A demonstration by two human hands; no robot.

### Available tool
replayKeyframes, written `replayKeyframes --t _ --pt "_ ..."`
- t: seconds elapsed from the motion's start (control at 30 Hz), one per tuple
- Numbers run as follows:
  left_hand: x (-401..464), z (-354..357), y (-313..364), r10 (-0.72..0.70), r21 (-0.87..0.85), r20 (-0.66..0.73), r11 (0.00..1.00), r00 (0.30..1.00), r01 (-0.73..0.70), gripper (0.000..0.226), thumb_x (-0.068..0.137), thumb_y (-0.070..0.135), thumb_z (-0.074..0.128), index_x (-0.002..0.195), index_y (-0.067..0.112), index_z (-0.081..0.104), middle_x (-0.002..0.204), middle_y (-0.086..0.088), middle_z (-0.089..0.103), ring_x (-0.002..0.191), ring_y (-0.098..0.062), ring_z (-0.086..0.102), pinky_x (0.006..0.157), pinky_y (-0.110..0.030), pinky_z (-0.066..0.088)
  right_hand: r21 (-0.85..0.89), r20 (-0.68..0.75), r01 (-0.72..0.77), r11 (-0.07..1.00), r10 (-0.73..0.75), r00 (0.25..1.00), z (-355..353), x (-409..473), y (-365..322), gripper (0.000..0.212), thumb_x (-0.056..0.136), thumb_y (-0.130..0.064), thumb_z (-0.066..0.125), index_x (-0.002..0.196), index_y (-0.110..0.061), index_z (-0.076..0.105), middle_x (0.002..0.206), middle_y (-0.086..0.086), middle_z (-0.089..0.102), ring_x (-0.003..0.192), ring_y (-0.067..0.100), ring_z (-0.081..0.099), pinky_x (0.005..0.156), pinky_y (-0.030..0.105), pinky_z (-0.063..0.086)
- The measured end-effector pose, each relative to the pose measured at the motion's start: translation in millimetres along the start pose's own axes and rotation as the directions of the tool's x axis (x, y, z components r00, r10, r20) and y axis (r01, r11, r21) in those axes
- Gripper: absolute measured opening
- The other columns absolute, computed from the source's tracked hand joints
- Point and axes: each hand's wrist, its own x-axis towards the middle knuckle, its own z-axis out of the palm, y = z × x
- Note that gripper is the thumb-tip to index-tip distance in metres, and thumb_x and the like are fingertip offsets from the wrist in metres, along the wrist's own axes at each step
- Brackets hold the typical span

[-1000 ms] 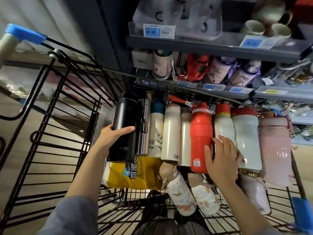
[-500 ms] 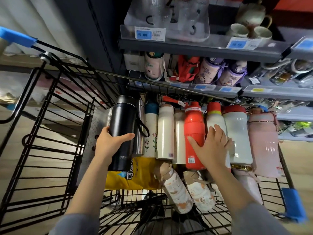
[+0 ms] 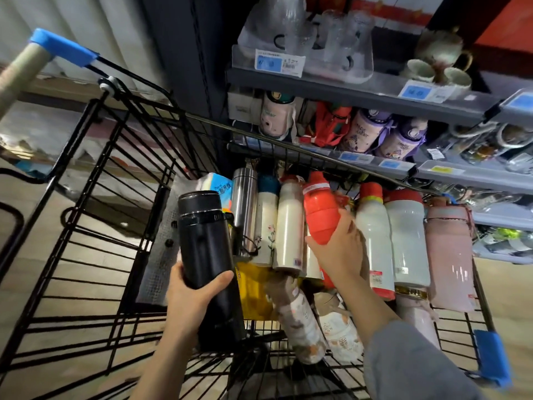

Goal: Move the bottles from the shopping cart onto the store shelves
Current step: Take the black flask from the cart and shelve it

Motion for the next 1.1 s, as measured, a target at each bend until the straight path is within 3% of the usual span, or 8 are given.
replayKeyframes --t 0.1,0.27,0.4,0.63,0.73,0.83,1.0,1.1 --pt "2 4 -3 0.005 -0.017 0.015 1.0 1.0 -0.005 0.085 0.053 0.025 0.093 0.122 0.02 0.043 0.106 0.005 0.058 0.092 -0.008 0.058 0.069 -0.024 0.045 0.076 0.054 -0.076 0.994 0.072 0.996 -2 -1 -4 0.103 0.068 -0.043 0.081 0.144 -0.026 0.014 0.141 0.011 0.04 0.115 0.036 0.053 0.092 0.047 0.048" --pt "2 4 3 0.03 -0.034 0.046 0.999 0.999 -0.029 0.102 0.033 0.048 0.084 0.124 0.027 0.042 0.11 0.006 0.059 0.098 -0.012 0.06 0.077 -0.03 0.049 0.116 0.179 -0.215 0.97 0.193 0.965 -7 9 -6 0.12 0.066 -0.04 0.085 0.152 -0.025 0.003 0.142 0.014 0.039 0.121 0.038 0.05 0.096 0.049 0.043" --pt "-2 5 6 0.066 -0.027 0.099 0.998 0.993 -0.064 0.083 0.056 0.021 0.093 0.121 0.025 0.041 0.106 0.007 0.058 0.092 -0.006 0.058 0.068 -0.023 0.045 0.132 0.208 -0.277 0.952 0.247 0.947 -12 13 -10 0.113 0.068 -0.036 0.084 0.15 -0.023 0.007 0.138 0.013 0.043 0.119 0.037 0.051 0.094 0.047 0.043" --pt "-18 8 6 0.11 0.032 0.109 0.993 0.988 -0.114 0.082 0.059 0.018 0.092 0.119 0.032 0.038 0.105 0.013 0.055 0.096 -0.004 0.055 0.083 -0.033 0.045 0.387 0.132 -0.128 0.913 0.082 0.988 -39 -21 -5 0.102 0.067 -0.035 0.085 0.145 -0.027 0.021 0.131 0.001 0.047 0.11 0.025 0.055 0.088 0.04 0.048" --pt "-33 17 10 0.135 0.015 0.093 0.99 0.986 -0.137 0.075 0.065 0.01 0.086 0.121 0.028 0.04 0.103 0.011 0.055 0.092 -0.008 0.054 0.08 -0.029 0.043 0.546 0.137 -0.074 0.835 -0.002 0.991 -73 -39 9 0.087 0.069 -0.027 0.086 0.135 -0.03 0.029 0.116 -0.004 0.054 0.095 0.015 0.057 0.07 0.021 0.043" --pt "-63 37 18 0.125 -0.089 0.113 0.989 0.986 -0.115 0.063 0.066 0.009 0.086 0.115 0.021 0.048 0.097 0.003 0.063 0.084 -0.011 0.06 0.065 -0.026 0.045 0.679 0.17 -0.115 0.725 -0.002 0.986 -108 -50 36 0.095 0.067 -0.023 0.087 0.14 -0.033 0.028 0.11 -0.012 0.056 0.091 0.009 0.059 0.069 0.024 0.045" --pt "-115 108 15 0.138 -0.343 0.245 0.938 0.96 -0.047 0.11 0.012 0.057 0.09 0.109 0.018 0.058 0.083 -0.002 0.073 0.066 -0.014 0.071 0.053 -0.025 0.057 0.87 0.107 -0.115 0.48 0.045 0.993 -170 -63 110 0.072 0.062 -0.007 0.085 0.116 -0.034 0.045 0.101 -0.004 0.065 0.071 0.005 0.068 0.056 0.021 0.052" --pt "-161 169 14 0.17 -0.459 0.382 0.888 0.908 0.027 0.067 0.06 0.038 0.077 0.118 0.009 0.057 0.08 -0.003 0.075 0.067 -0.014 0.072 0.052 -0.026 0.057 0.933 0.092 -0.098 0.346 0.032 0.995 -208 -72 174 0.081 0.055 -0.016 0.091 0.123 -0.028 0.047 0.102 0.005 0.068 0.073 0.013 0.07 0.057 0.027 0.055"
